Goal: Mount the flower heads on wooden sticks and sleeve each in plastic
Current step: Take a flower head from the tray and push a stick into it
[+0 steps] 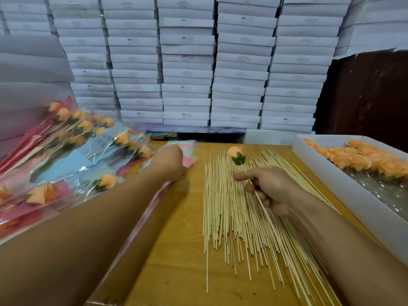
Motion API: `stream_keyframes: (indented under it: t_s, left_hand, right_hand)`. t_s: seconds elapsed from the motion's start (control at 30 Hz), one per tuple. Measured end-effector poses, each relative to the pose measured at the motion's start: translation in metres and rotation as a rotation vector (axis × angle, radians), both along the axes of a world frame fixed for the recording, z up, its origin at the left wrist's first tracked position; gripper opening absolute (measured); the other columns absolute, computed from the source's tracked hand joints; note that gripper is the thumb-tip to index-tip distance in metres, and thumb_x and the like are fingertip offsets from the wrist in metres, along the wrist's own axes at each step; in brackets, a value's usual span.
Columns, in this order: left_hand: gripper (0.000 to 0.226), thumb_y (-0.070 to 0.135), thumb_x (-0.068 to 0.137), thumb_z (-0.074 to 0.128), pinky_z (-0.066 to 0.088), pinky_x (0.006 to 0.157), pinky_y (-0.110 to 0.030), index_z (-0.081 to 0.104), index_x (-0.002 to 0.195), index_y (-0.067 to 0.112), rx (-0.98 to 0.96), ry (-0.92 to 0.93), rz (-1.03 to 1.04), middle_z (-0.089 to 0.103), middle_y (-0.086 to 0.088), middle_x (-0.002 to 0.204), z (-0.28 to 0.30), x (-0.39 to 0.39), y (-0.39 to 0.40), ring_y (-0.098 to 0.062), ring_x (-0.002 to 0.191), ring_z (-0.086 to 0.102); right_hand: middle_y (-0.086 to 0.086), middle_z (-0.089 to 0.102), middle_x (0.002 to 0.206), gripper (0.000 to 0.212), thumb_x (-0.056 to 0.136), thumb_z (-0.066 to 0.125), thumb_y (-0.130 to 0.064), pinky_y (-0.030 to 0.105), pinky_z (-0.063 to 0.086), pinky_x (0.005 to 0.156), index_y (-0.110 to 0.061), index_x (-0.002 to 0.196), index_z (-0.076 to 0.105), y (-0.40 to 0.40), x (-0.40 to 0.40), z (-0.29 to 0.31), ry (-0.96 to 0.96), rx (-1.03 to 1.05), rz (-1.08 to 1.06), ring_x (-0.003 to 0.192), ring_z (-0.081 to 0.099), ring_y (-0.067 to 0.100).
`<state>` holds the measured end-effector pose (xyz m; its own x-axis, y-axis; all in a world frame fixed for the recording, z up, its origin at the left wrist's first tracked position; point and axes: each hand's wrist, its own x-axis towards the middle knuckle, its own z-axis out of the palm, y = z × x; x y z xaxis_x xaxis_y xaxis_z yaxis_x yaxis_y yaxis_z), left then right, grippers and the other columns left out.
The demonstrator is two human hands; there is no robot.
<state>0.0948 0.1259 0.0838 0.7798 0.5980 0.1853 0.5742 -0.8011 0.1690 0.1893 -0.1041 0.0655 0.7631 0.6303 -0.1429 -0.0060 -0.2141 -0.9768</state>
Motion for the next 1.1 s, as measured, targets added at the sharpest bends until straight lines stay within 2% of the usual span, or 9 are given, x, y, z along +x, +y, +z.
stream_keyframes:
  t_s: [0.07,0.17,0.23,0.43,0.6,0.77,0.87,0.93,1.1]
  left_hand:
    - [0.033,0.033,0.094,0.066,0.052,0.081,-0.035,0.063,0.115,0.007,0.014,0.052,0.043,0.066,-0.01,0.112,-0.013,-0.01,0.016,-0.025,0.096,0.061]
    - [0.044,0.052,0.097,0.054,0.046,0.07,-0.033,0.06,0.109,0.011,0.025,0.145,0.09,0.062,-0.006,0.095,-0.035,-0.017,0.028,-0.022,0.086,0.058]
    - [0.048,0.055,0.1,0.043,0.042,0.071,-0.033,0.06,0.109,0.011,0.074,0.167,0.093,0.062,-0.007,0.096,-0.046,-0.016,0.031,-0.022,0.086,0.056]
    - [0.031,0.034,0.104,0.038,0.037,0.069,-0.033,0.054,0.121,0.013,0.235,0.073,0.055,0.065,-0.012,0.115,-0.054,-0.012,0.019,-0.028,0.098,0.061]
    - [0.031,0.022,0.101,0.038,0.044,0.076,-0.036,0.059,0.121,0.013,0.301,0.154,0.002,0.064,-0.012,0.115,-0.052,-0.009,0.013,-0.027,0.099,0.06]
    - [0.024,0.024,0.096,0.047,0.039,0.068,-0.029,0.064,0.109,0.013,0.27,0.191,-0.015,0.05,-0.002,0.083,-0.042,-0.008,0.013,-0.019,0.076,0.048]
    - [0.011,0.027,0.094,0.053,0.039,0.063,-0.028,0.054,0.092,0.017,0.226,0.242,-0.013,0.041,0.003,0.073,-0.03,-0.007,0.014,-0.016,0.073,0.047]
    - [0.017,0.027,0.095,0.056,0.044,0.064,-0.03,0.048,0.084,0.016,0.172,0.25,-0.015,0.046,0.001,0.075,-0.02,-0.007,0.018,-0.018,0.074,0.051]
    - [0.018,0.017,0.098,0.058,0.058,0.083,-0.039,0.069,0.103,0.003,0.121,0.223,0.019,0.069,-0.013,0.1,-0.006,-0.013,0.035,-0.026,0.09,0.066]
  right_hand:
    - [-0.002,0.057,0.053,0.024,0.099,0.054,-0.01,0.021,0.029,0.034,-0.008,0.099,0.077,0.001,-0.001,0.0,0.004,0.004,0.019,0.039,0.038,0.007]
    - [-0.002,0.059,0.054,0.022,0.1,0.055,-0.013,0.022,0.032,0.035,-0.006,0.098,0.076,0.001,0.0,0.0,-0.004,-0.009,0.04,0.04,0.041,0.007]
    - [-0.002,0.059,0.054,0.022,0.1,0.055,-0.014,0.022,0.033,0.036,-0.006,0.099,0.076,0.001,0.0,-0.001,-0.004,-0.014,0.049,0.04,0.042,0.007]
    - [-0.002,0.061,0.056,0.022,0.101,0.054,-0.013,0.021,0.034,0.037,-0.005,0.1,0.075,0.001,-0.001,0.0,-0.01,-0.034,0.084,0.041,0.043,0.006]
    - [-0.002,0.06,0.056,0.023,0.101,0.053,-0.012,0.021,0.034,0.037,-0.003,0.1,0.074,0.001,-0.004,0.001,-0.009,-0.062,0.109,0.041,0.042,0.006]
    - [0.0,0.061,0.057,0.022,0.101,0.053,-0.01,0.021,0.035,0.037,-0.003,0.101,0.074,0.001,-0.005,0.001,-0.012,-0.068,0.118,0.041,0.042,0.007]
    - [0.0,0.062,0.058,0.021,0.101,0.053,-0.01,0.021,0.035,0.037,-0.003,0.101,0.073,0.0,-0.005,0.001,-0.008,-0.066,0.12,0.042,0.043,0.007]
    - [0.0,0.061,0.058,0.022,0.101,0.053,-0.01,0.021,0.035,0.037,-0.003,0.101,0.074,0.0,-0.005,0.001,-0.006,-0.065,0.123,0.042,0.043,0.007]
    - [0.0,0.061,0.059,0.023,0.101,0.052,-0.012,0.021,0.035,0.037,-0.005,0.099,0.074,0.0,-0.005,0.001,-0.001,-0.064,0.138,0.043,0.043,0.007]
